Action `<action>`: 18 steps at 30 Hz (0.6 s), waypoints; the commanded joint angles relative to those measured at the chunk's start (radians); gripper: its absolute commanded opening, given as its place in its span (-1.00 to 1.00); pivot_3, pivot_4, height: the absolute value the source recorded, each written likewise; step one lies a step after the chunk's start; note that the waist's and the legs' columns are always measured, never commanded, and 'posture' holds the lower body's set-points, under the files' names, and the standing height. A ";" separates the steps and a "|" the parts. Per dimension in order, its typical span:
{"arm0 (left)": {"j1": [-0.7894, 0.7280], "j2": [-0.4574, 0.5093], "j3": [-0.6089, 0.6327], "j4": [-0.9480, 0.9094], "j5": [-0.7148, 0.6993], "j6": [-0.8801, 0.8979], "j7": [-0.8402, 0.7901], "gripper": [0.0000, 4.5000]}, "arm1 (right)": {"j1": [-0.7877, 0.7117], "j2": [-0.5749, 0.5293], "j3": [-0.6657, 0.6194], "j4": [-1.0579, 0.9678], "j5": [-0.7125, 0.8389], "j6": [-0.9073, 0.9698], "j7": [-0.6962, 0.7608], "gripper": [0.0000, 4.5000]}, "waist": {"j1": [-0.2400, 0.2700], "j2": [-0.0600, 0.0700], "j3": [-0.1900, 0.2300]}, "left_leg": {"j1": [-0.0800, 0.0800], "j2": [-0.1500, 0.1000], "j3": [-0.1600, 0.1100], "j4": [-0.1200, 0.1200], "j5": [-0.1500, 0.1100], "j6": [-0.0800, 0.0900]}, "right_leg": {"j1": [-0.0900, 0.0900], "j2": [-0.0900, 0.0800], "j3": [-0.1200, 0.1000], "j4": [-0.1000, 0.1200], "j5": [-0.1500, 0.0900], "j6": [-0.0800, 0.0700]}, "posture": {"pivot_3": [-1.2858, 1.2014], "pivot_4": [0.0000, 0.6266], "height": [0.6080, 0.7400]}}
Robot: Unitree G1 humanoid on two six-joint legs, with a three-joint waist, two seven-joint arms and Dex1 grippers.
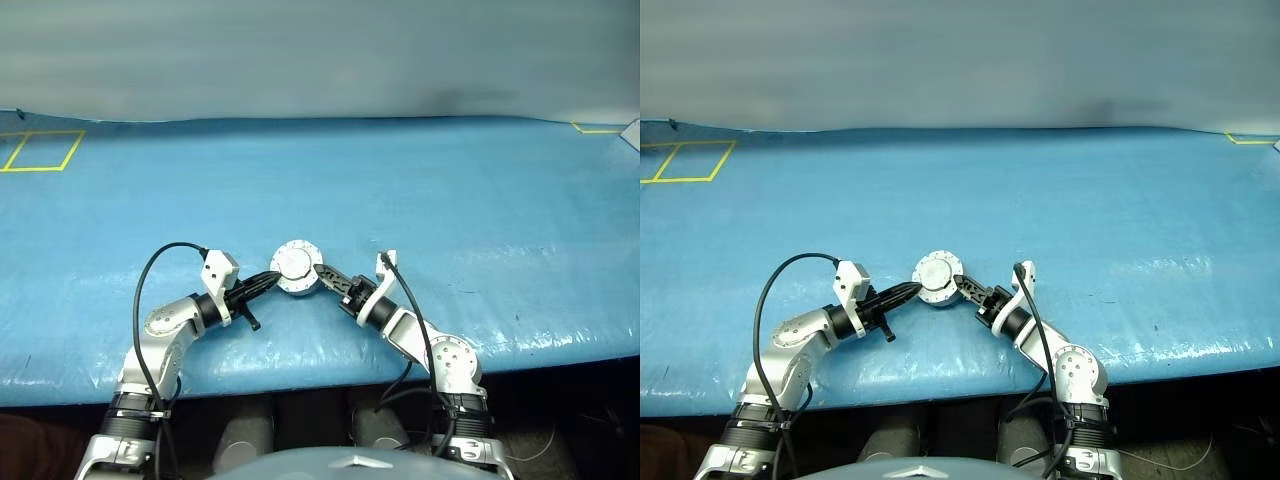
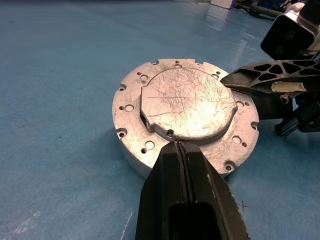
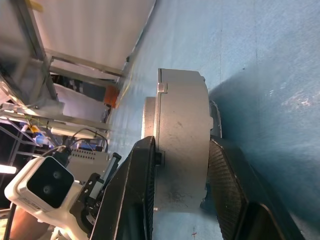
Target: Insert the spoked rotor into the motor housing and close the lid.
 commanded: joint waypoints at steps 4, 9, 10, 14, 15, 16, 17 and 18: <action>-0.026 -0.077 0.074 -0.080 -0.178 0.117 0.041 -1.00 | -0.020 0.107 -0.060 -0.030 0.161 -0.031 -0.080 -0.47 | -0.002 0.000 0.002 | -0.003 0.000 -0.001 0.000 0.000 0.000 | -0.002 0.000 -0.001 0.000 0.000 0.000 | 0.03 -0.52 1.00; -0.015 -0.123 0.116 -0.141 -0.360 0.228 0.028 -0.84 | -0.047 0.117 -0.076 -0.068 0.246 -0.088 -0.141 -0.47 | -0.004 0.000 0.002 | -0.013 -0.001 -0.002 0.001 0.000 0.000 | -0.012 0.001 -0.002 0.001 0.003 0.004 | 0.03 -0.52 1.00; -0.012 -0.132 0.119 -0.146 -0.378 0.241 0.034 -0.74 | -0.056 0.116 -0.083 -0.075 0.263 -0.105 -0.155 -0.47 | -0.004 0.000 0.002 | -0.013 -0.001 -0.002 0.001 0.000 0.000 | -0.012 0.001 -0.002 0.000 0.003 0.005 | 0.03 -0.52 1.00; -0.010 -0.160 0.136 -0.148 -0.438 0.278 0.056 -0.19 | -0.092 0.105 -0.097 -0.097 0.335 -0.161 -0.194 -0.47 | -0.007 0.001 0.004 | -0.014 -0.001 -0.001 0.000 0.000 0.000 | -0.012 0.001 -0.002 0.000 0.004 0.005 | 0.03 -0.52 1.00; -0.011 -0.165 0.139 -0.147 -0.448 0.284 0.058 -0.04 | -0.101 0.099 -0.097 -0.104 0.350 -0.172 -0.202 -0.47 | -0.008 0.001 0.005 | -0.014 -0.001 -0.001 0.000 0.000 0.000 | -0.013 0.001 -0.002 0.000 0.004 0.005 | 0.03 -0.52 1.00; -0.012 -0.168 0.140 -0.147 -0.454 0.287 0.060 0.12 | -0.106 0.093 -0.095 -0.107 0.361 -0.179 -0.208 -0.47 | -0.010 0.001 0.005 | -0.014 -0.001 -0.001 0.001 0.000 0.000 | -0.013 0.001 -0.002 0.000 0.003 0.005 | 0.03 -0.52 1.00; -0.012 -0.176 0.144 -0.146 -0.465 0.291 0.066 0.26 | -0.117 0.086 -0.093 -0.114 0.372 -0.186 -0.213 -0.47 | -0.011 0.001 0.005 | -0.014 -0.001 -0.001 0.001 0.000 0.000 | -0.013 0.001 -0.002 0.000 0.003 0.005 | 0.03 -0.52 1.00; -0.013 -0.185 0.148 -0.145 -0.475 0.294 0.073 0.41 | -0.126 0.079 -0.090 -0.121 0.380 -0.192 -0.216 -0.47 | -0.012 0.001 0.005 | -0.014 0.000 -0.001 0.001 0.000 0.000 | -0.013 0.002 -0.002 0.000 0.003 0.004 | 0.03 -0.52 1.00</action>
